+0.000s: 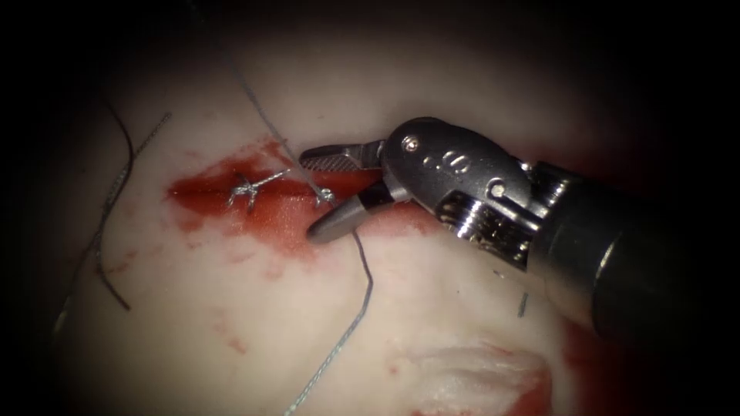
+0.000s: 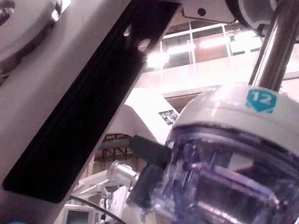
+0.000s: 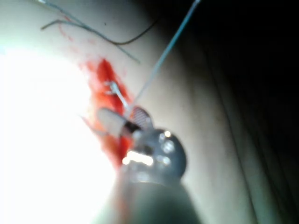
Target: Wound Closure
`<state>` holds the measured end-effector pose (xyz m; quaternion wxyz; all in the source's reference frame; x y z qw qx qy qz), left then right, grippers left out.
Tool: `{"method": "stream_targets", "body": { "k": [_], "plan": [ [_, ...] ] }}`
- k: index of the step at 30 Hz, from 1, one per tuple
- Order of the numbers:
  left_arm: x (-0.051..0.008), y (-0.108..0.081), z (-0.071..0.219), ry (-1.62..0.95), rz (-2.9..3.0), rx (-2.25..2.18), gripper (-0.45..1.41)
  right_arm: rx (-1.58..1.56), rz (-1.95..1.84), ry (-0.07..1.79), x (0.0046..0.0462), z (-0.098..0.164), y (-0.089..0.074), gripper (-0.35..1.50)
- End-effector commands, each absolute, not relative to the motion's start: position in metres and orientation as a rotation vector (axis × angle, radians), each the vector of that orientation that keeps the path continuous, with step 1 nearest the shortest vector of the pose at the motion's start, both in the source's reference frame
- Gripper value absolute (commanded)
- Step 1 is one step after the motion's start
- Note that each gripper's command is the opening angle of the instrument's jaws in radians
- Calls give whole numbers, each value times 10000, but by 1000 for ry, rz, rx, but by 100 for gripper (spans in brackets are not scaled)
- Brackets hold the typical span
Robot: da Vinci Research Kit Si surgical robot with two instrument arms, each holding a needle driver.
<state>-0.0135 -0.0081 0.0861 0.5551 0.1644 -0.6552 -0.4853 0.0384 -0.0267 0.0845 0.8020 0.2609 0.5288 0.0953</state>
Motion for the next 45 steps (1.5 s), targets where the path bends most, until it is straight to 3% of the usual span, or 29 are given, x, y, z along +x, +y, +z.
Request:
{"method": "stream_targets", "body": {
  "k": [1,8,12,17,30,43,45],
  "plan": [
    [-142,-69,856,-1556,-1143,384,-45,551,206,1137,395,847,-256,103],
    [-146,-71,854,-1559,-1139,391,-45,549,243,1123,400,861,-251,101],
    [-147,-71,851,-1560,-1139,396,-45,545,249,1115,408,868,-256,118],
    [-149,-72,850,-1560,-1142,397,-45,545,250,1136,417,869,-261,120],
    [-152,-73,849,-1564,-1132,410,-45,560,256,1191,428,867,-267,93],
    [-155,-75,849,-1568,-1133,428,-45,568,286,1353,436,865,-265,94],
    [-155,-75,849,-1569,-1131,429,-45,570,288,1368,437,864,-266,79]
  ]
}}
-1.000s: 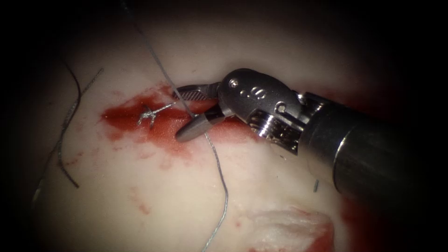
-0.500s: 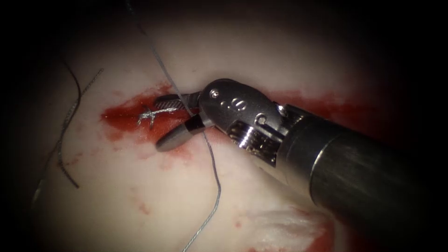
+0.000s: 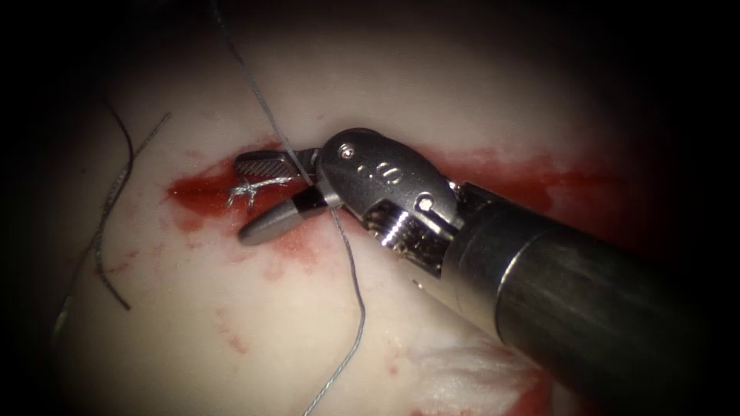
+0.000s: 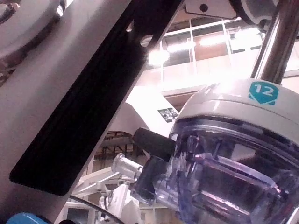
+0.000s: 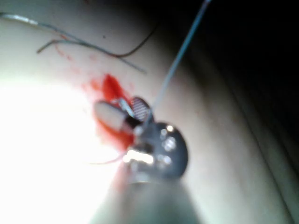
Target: Wound Closure
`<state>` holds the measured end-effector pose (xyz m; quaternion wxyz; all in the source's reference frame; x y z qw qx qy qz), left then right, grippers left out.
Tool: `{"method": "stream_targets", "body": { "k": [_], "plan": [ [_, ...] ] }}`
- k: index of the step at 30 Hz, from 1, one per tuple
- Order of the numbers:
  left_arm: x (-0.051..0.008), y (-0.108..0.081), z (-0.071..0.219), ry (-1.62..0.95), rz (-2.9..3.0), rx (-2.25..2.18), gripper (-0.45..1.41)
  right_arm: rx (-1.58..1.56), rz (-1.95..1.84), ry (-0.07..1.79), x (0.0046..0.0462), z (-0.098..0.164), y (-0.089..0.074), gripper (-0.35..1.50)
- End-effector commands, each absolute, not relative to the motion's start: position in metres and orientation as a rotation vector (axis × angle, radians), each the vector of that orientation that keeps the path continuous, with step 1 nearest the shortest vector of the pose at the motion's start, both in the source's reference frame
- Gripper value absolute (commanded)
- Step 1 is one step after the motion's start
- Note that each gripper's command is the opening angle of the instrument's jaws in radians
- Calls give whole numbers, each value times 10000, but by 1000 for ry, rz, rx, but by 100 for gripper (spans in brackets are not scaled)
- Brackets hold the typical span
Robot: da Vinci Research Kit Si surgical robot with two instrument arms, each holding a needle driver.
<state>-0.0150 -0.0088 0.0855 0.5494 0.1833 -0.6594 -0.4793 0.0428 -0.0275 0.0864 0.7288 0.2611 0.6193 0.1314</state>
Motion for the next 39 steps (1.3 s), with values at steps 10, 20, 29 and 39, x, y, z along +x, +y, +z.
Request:
{"method": "stream_targets", "body": {
  "k": [10,20,29,39],
  "plan": [
    [-157,-77,848,-1572,-1128,444,-45,568,290,1367,439,865,-264,-35],
    [-155,-76,848,-1574,-1124,453,-45,545,342,1350,431,851,-246,-35],
    [-145,-74,851,-1542,-1131,454,-45,494,457,1372,380,807,-190,-35],
    [-148,-85,862,-1482,-1124,467,-45,363,606,1348,318,794,-183,115]
  ]
}}
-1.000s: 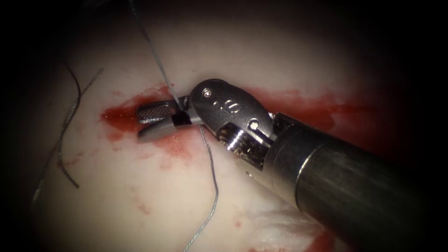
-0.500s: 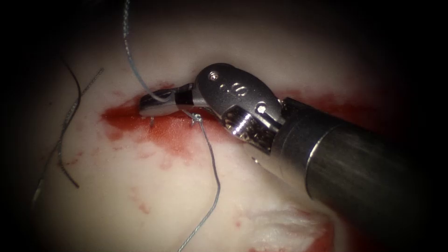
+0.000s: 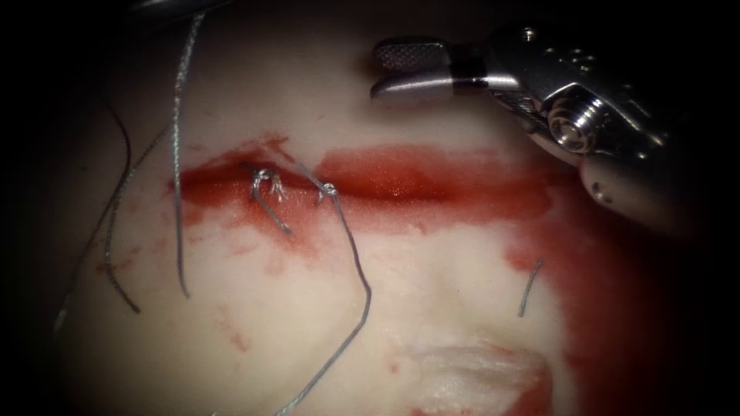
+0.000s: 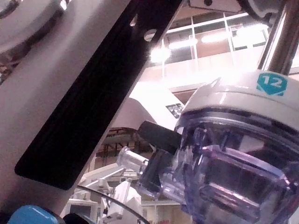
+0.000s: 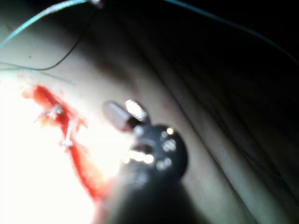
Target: Wound Closure
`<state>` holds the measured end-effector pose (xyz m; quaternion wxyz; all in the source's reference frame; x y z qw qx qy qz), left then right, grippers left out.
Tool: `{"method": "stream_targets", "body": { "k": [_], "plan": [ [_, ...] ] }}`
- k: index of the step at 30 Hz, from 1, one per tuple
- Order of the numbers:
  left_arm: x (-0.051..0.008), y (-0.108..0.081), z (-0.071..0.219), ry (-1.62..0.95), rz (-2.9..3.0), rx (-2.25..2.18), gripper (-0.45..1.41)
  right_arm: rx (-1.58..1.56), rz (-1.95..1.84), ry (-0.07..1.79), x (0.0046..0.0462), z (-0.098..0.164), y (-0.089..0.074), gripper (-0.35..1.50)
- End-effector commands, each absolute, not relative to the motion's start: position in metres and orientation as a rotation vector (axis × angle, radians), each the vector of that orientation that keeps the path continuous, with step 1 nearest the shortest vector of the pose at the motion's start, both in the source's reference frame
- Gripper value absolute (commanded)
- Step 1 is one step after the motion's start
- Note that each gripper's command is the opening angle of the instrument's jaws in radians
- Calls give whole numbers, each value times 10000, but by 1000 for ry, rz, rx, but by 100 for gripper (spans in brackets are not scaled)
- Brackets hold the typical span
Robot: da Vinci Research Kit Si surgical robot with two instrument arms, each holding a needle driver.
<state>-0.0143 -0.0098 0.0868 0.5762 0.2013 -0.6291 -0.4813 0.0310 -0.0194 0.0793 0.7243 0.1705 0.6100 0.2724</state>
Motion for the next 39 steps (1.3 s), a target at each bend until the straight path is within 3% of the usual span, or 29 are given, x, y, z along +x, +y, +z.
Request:
{"method": "stream_targets", "body": {
  "k": [1,11,21,22,24,25,36,39],
  "plan": [
    [-147,-82,863,-1482,-1125,469,-45,341,631,1341,321,794,-183,138],
    [-145,-91,866,-1451,-1140,499,-45,373,600,1348,333,793,-196,133],
    [-96,-187,905,-1076,-1135,558,-45,399,631,1343,334,791,-205,133],
    [-88,-190,907,-1014,-1126,555,-38,403,635,1343,334,791,-206,133],
    [-80,-188,908,-947,-1113,530,58,405,640,1342,335,792,-207,133],
    [-76,-184,908,-931,-1082,500,78,404,640,1342,335,792,-208,135],
    [-70,-167,888,-815,-477,207,115,448,686,1335,335,787,-216,142],
    [-74,-161,874,-857,-438,168,108,470,708,1331,334,786,-219,138]
  ]
}}
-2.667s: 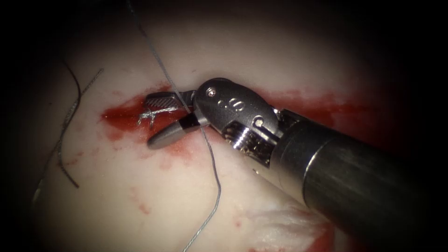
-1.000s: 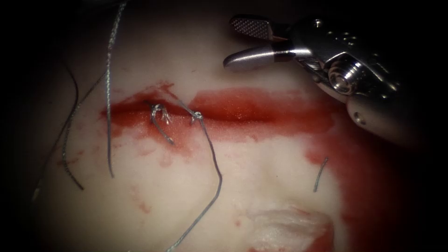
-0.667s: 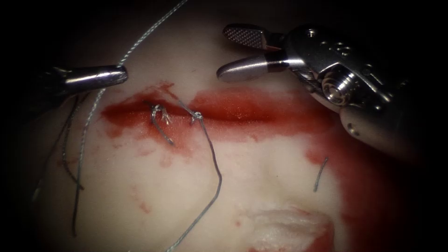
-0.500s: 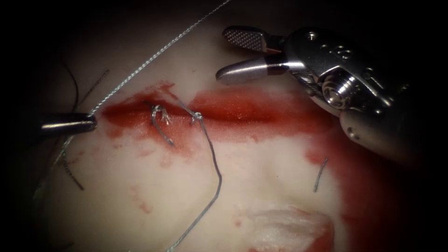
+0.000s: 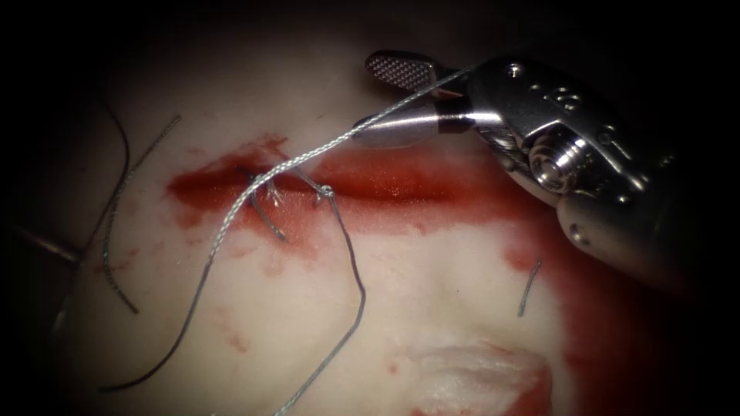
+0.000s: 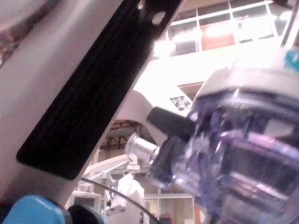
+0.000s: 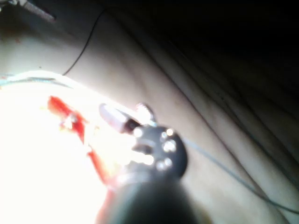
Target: Wound Closure
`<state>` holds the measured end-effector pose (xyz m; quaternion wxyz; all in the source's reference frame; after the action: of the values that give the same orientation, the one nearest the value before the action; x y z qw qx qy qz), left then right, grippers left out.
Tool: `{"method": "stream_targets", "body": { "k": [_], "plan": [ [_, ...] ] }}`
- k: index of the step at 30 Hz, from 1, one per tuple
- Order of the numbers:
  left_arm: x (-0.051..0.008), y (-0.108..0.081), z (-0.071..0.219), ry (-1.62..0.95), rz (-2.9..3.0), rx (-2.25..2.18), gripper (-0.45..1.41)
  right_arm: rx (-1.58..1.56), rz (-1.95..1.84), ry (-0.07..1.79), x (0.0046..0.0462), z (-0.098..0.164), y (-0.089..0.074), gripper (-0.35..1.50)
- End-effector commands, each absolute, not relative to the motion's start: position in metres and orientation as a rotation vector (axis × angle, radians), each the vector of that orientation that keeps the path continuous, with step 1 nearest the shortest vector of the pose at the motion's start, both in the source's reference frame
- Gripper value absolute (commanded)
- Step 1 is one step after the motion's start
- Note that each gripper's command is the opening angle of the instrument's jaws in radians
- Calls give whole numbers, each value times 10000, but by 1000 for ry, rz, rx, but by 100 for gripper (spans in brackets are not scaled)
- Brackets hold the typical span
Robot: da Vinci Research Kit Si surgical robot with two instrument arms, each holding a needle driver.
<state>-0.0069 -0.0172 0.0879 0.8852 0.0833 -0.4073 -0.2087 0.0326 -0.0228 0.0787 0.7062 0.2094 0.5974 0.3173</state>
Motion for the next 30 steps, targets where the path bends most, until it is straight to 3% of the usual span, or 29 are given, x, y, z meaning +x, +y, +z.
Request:
{"method": "stream_targets", "body": {
  "k": [1,7,10,15,18,23,25,30],
  "plan": [
    [-75,-161,866,-900,-453,165,100,474,713,1330,334,786,-220,135],
    [-104,-170,808,-1056,-457,380,89,478,721,1328,336,785,-219,120],
    [-126,-188,781,-1148,-364,447,79,474,727,1327,340,786,-216,118],
    [-159,-218,759,-1253,-34,405,83,471,727,1327,342,786,-217,120],
    [-167,-236,757,-1298,95,418,74,471,727,1327,342,786,-217,120],
    [-186,-246,774,-1319,203,388,73,474,731,1326,342,787,-217,118],
    [-199,-243,794,-1278,205,287,83,474,731,1326,343,787,-218,118],
    [-202,-243,838,-1162,191,137,83,474,731,1326,343,787,-218,118]
  ]
}}
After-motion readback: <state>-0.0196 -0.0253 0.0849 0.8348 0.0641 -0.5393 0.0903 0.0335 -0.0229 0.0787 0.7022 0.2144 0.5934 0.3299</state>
